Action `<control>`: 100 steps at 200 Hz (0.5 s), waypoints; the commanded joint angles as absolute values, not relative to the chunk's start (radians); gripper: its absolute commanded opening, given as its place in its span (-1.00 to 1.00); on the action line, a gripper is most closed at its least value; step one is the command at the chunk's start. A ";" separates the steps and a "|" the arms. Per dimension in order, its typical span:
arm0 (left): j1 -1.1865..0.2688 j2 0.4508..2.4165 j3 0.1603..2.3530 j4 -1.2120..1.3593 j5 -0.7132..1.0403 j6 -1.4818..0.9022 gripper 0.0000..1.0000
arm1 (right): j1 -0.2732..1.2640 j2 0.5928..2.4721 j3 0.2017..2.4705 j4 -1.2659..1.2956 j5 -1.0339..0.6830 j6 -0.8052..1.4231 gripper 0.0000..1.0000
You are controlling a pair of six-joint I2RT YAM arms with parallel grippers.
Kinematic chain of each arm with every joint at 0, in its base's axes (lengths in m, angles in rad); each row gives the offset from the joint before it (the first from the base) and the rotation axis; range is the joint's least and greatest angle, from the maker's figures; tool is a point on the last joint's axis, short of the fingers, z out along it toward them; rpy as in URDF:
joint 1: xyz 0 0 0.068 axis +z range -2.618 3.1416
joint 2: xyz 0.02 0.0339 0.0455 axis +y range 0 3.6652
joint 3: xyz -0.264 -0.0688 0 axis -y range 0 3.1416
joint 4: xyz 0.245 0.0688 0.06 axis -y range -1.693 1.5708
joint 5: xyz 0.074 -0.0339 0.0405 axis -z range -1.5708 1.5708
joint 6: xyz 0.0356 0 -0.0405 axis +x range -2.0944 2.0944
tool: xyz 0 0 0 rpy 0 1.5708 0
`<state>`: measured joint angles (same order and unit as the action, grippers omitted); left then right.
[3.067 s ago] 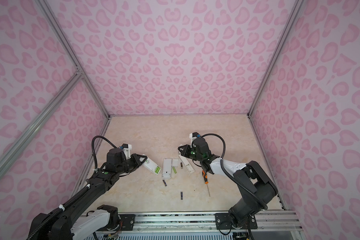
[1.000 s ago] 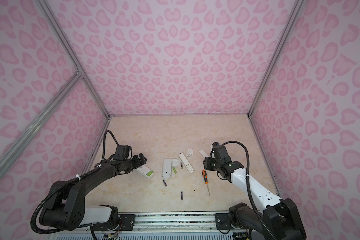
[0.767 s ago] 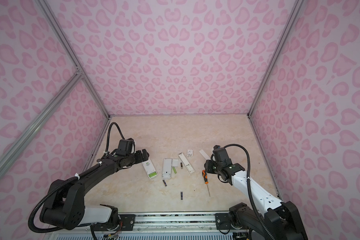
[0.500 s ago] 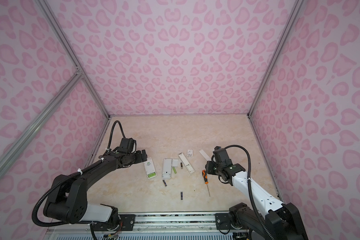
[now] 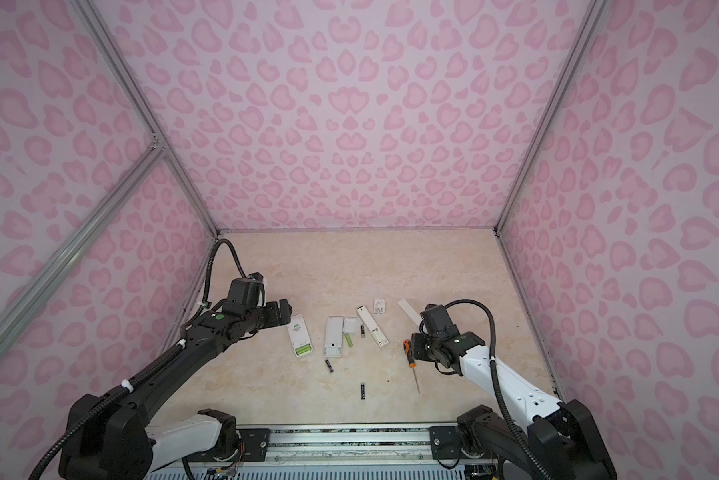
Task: Unload the batteries from the remote control
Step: 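Lower the right gripper onto the orange-handled screwdriver and close on it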
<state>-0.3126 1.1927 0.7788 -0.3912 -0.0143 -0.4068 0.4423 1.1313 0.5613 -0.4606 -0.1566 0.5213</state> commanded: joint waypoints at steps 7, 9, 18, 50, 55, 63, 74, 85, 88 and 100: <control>-0.369 1.167 0.778 -0.381 0.027 -0.411 0.93 | 0.514 1.214 0.610 -0.469 -0.086 0.522 0.05; -0.375 1.168 0.778 -0.376 0.029 -0.413 0.92 | 0.517 1.223 0.613 -0.470 -0.086 0.522 0.05; -0.410 1.166 0.772 -0.361 0.030 -0.421 0.88 | 0.529 1.259 0.623 -0.471 -0.086 0.523 0.04; -0.564 1.162 0.765 -0.324 -0.051 -0.437 0.79 | 0.535 1.376 0.624 -0.450 -0.079 0.524 -0.08; -0.588 1.160 0.764 -0.320 -0.071 -0.436 0.79 | 0.537 1.389 0.622 -0.446 -0.079 0.526 -0.10; -0.624 1.156 0.761 -0.318 -0.106 -0.439 0.79 | 0.537 1.407 0.624 -0.440 -0.078 0.530 -0.16; -0.666 1.151 0.756 -0.310 -0.140 -0.440 0.79 | 0.539 1.421 0.625 -0.430 -0.080 0.539 -0.26; -0.708 1.143 0.747 -0.296 -0.175 -0.441 0.79 | 0.539 1.422 0.620 -0.415 -0.084 0.550 -0.39; -0.718 1.139 0.743 -0.290 -0.184 -0.440 0.79 | 0.539 1.420 0.618 -0.410 -0.085 0.555 -0.44; -0.762 1.125 0.725 -0.257 -0.214 -0.439 0.79 | 0.538 1.405 0.610 -0.392 -0.090 0.576 -0.62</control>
